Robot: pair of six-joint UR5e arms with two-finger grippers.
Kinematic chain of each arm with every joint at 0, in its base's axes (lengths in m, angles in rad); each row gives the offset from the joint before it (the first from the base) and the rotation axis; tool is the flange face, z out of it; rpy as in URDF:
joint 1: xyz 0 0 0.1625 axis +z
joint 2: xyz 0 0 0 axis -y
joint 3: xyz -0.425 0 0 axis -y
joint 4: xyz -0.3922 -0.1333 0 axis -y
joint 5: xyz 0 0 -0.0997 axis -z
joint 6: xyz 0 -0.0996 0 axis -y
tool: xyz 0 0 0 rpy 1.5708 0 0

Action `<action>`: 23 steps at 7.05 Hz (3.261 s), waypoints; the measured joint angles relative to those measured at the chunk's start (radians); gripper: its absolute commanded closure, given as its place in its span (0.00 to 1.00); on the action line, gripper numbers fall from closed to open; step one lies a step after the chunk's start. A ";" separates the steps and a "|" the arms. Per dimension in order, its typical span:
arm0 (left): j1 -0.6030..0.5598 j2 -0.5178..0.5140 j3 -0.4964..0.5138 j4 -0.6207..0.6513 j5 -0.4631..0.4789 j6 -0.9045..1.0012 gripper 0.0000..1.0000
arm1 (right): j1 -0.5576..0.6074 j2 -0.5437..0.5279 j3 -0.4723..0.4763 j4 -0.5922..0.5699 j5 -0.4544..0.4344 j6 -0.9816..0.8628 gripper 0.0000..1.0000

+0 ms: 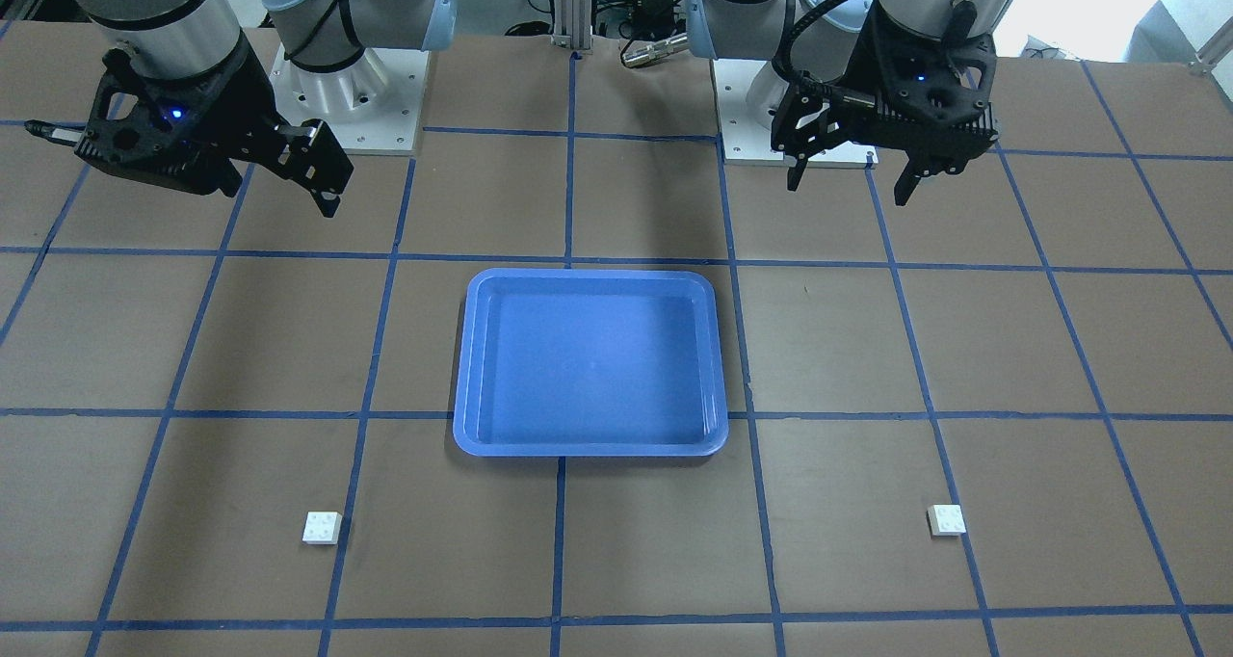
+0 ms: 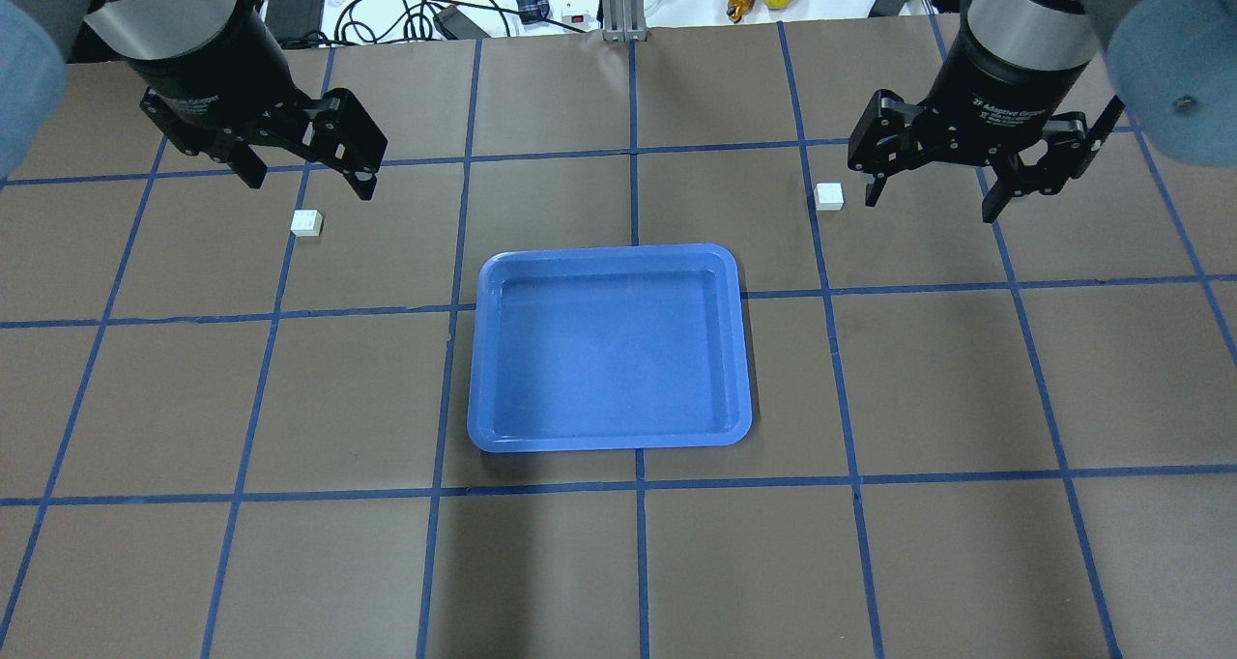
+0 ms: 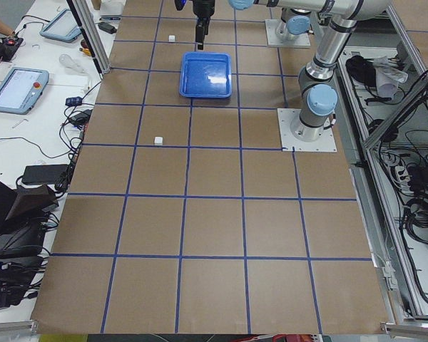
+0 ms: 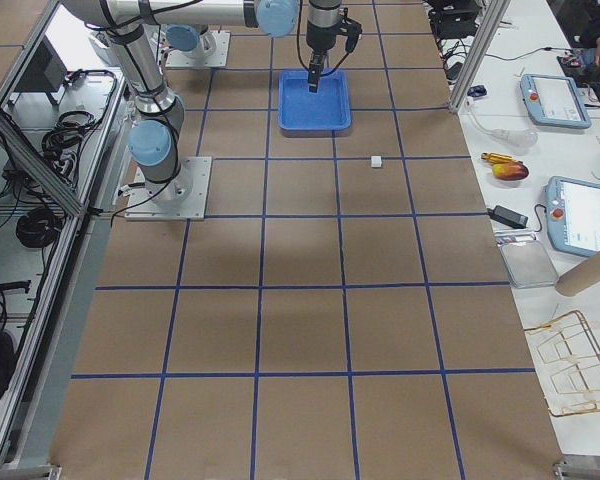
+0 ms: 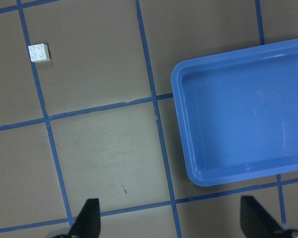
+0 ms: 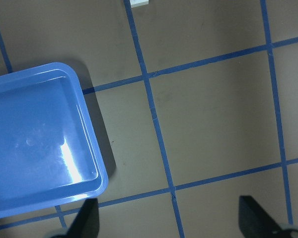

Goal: Assemble white blocks and place on blue tray

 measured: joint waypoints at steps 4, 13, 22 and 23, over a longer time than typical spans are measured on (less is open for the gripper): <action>0.016 -0.016 0.001 -0.058 -0.006 -0.088 0.00 | 0.000 -0.001 0.000 -0.001 0.000 -0.001 0.00; 0.218 -0.494 0.133 0.270 0.050 0.095 0.00 | -0.074 0.099 0.001 -0.092 0.020 -0.261 0.00; 0.264 -0.719 0.132 0.449 0.091 0.151 0.26 | -0.290 0.261 -0.003 -0.168 0.186 -1.314 0.00; 0.264 -0.722 0.131 0.449 0.091 0.151 0.28 | -0.300 0.296 -0.011 -0.199 0.204 -1.464 0.00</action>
